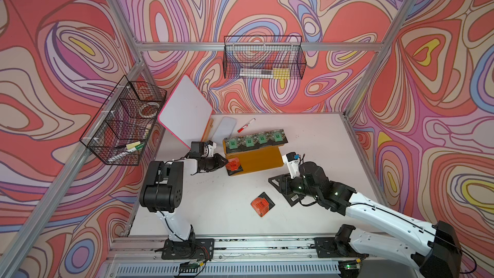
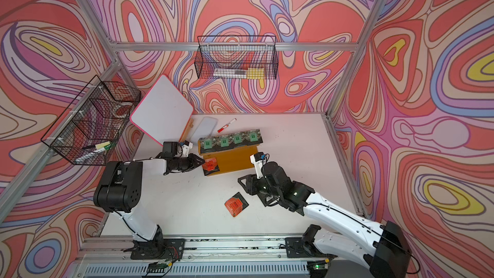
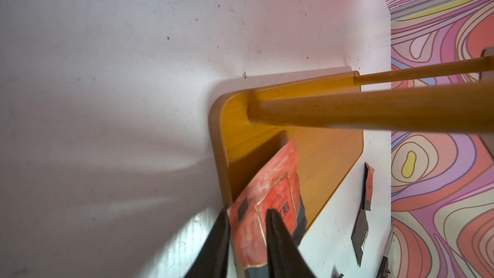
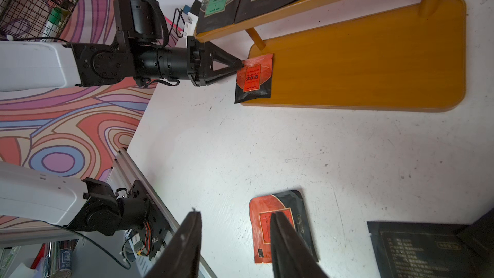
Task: Place the tea bags on the shelf by color
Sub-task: Place the tea bag at the center of the board.
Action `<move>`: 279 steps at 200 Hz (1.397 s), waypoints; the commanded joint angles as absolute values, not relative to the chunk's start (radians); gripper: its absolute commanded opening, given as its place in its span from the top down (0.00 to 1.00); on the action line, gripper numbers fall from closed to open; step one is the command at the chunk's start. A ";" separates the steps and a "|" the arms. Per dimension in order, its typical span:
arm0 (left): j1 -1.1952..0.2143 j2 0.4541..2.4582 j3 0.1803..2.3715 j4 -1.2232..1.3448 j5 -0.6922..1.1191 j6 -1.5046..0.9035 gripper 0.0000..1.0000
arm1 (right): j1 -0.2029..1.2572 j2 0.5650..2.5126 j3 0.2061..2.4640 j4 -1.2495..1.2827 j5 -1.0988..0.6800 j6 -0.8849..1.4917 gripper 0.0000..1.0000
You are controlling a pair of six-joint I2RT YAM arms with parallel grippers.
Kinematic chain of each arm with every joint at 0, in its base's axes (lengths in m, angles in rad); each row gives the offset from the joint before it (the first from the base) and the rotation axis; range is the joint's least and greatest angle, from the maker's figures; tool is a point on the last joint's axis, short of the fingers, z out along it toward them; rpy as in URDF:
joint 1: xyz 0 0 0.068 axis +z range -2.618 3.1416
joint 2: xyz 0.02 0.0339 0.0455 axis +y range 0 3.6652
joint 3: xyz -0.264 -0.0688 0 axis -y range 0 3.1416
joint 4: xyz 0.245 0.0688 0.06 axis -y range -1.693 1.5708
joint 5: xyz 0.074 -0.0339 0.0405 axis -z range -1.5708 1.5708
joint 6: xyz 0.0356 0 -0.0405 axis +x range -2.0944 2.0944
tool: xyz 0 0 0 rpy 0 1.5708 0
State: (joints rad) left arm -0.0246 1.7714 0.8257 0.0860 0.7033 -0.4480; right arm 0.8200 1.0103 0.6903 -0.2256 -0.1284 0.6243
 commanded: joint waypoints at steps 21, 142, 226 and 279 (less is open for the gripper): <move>-0.010 1.767 0.845 0.047 0.665 -0.435 0.55 | 0.826 1.018 0.700 -0.227 -0.138 0.615 0.56; -0.007 1.697 0.750 0.146 0.728 -0.510 0.49 | 0.826 1.027 0.698 -0.218 -0.144 0.617 0.56; -0.008 1.758 0.763 0.221 0.785 -0.544 0.49 | 0.827 1.039 0.701 -0.217 -0.145 0.618 0.56; -0.008 1.775 0.778 0.236 0.802 -0.552 0.49 | 0.827 1.044 0.699 -0.215 -0.146 0.618 0.56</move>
